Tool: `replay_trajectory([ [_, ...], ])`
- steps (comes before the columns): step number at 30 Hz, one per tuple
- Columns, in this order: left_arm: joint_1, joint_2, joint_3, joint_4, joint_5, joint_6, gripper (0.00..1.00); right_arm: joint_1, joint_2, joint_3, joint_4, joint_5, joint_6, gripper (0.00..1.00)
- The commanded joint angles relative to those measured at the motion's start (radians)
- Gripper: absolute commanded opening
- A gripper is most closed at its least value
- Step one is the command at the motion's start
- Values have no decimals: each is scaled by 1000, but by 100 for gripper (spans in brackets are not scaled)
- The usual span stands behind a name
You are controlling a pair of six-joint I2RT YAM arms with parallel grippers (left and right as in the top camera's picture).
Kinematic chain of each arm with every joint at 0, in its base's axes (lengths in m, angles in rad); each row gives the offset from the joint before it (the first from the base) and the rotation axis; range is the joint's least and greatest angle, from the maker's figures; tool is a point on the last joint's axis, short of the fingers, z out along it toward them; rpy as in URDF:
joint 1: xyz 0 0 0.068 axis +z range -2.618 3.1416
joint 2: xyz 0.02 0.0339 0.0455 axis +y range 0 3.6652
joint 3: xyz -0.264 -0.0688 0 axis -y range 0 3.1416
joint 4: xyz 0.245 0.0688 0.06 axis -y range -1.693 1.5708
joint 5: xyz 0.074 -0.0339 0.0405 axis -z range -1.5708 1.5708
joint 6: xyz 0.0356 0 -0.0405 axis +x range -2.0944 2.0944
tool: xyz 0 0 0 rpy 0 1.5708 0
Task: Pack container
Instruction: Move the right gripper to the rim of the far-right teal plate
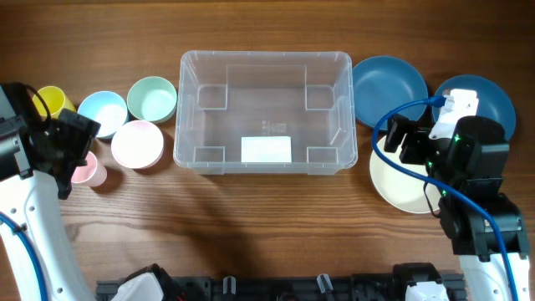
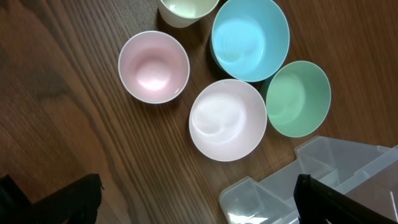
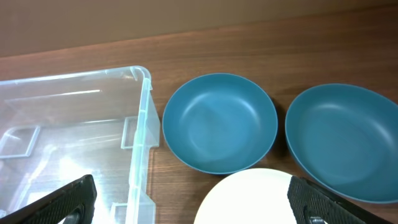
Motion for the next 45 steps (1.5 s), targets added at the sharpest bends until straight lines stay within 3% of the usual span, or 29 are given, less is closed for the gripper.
replay_trajectory([
  [1,5,-17,16,-1,8,-14,100,-14,-2,19,-8,161,116,100],
  [6,5,-17,16,-1,8,-13,100,-130,25,20,-84,301,360,100],
  [15,5,-17,16,-1,8,-14,100,-495,192,20,-42,134,377,97],
  [23,5,-17,16,-1,8,-13,100,-790,404,20,63,-153,359,85],
  [31,5,-17,16,-1,8,-13,100,-819,620,20,152,-155,356,82],
  [45,5,-17,16,-1,8,-13,100,-796,780,20,322,-137,362,74],
])
